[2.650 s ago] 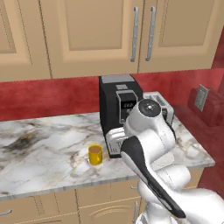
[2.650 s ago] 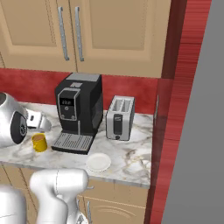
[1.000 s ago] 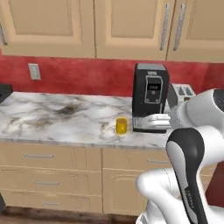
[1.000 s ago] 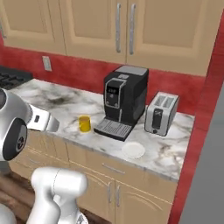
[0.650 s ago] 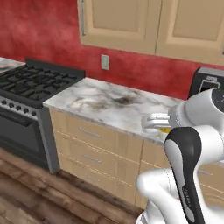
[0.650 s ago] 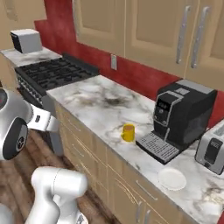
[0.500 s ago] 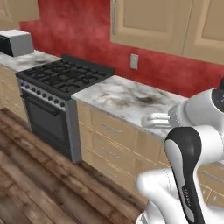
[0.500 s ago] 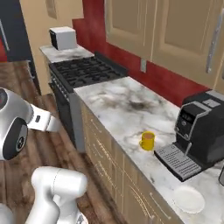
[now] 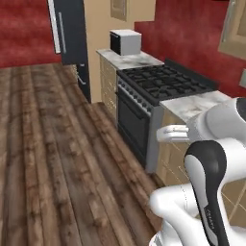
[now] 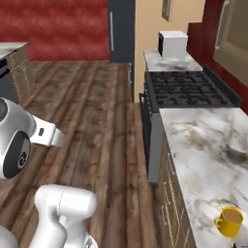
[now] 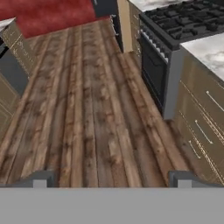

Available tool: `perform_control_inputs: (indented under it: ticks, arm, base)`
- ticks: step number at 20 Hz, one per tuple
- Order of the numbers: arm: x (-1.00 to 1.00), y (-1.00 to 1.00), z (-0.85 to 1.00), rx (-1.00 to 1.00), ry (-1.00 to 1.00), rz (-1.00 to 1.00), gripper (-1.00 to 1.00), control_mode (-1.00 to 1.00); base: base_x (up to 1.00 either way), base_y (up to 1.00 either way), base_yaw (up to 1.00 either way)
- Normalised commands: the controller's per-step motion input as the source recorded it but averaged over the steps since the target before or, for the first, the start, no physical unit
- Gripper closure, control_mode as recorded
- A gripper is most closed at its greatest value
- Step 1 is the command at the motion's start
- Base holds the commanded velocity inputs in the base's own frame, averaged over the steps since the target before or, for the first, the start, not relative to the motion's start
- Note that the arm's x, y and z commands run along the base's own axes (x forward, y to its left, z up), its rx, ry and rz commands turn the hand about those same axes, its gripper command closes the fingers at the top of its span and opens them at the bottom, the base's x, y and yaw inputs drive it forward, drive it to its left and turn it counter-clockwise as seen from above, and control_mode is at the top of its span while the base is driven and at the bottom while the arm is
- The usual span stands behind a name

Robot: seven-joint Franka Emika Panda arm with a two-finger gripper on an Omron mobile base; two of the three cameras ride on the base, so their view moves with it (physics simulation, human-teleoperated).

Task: Take a sugar cube from the saucer and place it inside the coffee. Then, grab milk from the fridge and place it next to the coffee on the counter to sweeten the coffee.

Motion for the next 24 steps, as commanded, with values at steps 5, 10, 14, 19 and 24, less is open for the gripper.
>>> perform_control_inputs:
  ticks: [5, 10, 14, 19, 24]
  arm:
    - [0.00, 0.00, 0.00, 0.00, 0.00, 0.00, -1.00, 1.00]
    - [0.00, 0.00, 0.00, 0.00, 0.00, 0.00, -1.00, 1.00]
    - [0.00, 0.00, 0.00, 0.00, 0.00, 0.00, -1.00, 1.00]
    - [0.00, 0.00, 0.00, 0.00, 0.00, 0.00, -1.00, 1.00]
    - [0.00, 0.00, 0.00, 0.00, 0.00, 0.00, -1.00, 1.00]
  base:
    - [1.00, 0.02, 0.37]
    - [1.00, 0.03, 0.20]
    - [1.00, 0.39, 0.07]
    - [1.00, 0.71, 0.00]
    - [1.00, 0.85, 0.00]
